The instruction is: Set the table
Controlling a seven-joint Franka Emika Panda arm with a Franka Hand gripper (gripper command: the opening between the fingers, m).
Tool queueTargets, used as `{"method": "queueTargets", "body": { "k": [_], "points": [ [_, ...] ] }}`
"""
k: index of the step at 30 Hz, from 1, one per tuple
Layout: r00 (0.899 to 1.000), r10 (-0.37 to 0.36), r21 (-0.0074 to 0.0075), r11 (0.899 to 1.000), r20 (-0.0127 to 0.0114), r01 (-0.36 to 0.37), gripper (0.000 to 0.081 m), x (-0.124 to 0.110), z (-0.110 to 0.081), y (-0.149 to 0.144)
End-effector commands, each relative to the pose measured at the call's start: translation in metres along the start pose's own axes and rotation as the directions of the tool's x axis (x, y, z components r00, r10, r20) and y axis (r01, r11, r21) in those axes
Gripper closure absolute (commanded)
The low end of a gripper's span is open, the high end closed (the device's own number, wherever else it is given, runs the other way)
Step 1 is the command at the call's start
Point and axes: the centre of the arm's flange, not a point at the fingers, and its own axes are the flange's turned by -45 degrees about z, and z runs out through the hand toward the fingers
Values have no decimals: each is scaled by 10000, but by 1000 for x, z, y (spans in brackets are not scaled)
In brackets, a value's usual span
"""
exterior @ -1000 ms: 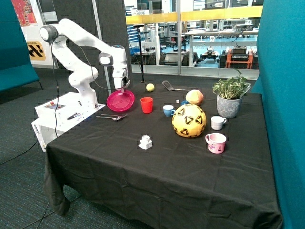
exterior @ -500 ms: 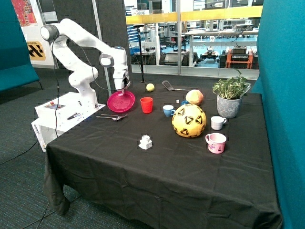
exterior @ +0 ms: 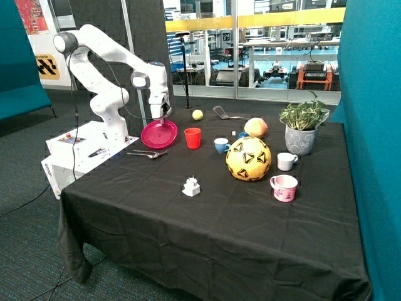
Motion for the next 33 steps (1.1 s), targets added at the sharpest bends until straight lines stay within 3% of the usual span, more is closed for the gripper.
{"method": "queueTargets", "body": {
  "k": [1,15,28,33],
  "points": [
    [10000,-30,3,10000,-14,30,444,-2,2,6],
    [9999,-115,3,9999,-14,115,368,-2,4,6],
    [9998,-196,3,9998,-14,196,397,-1,-5,1],
    [10000,-47,3,10000,-14,47,319,-4,-16,10]
  ]
}}
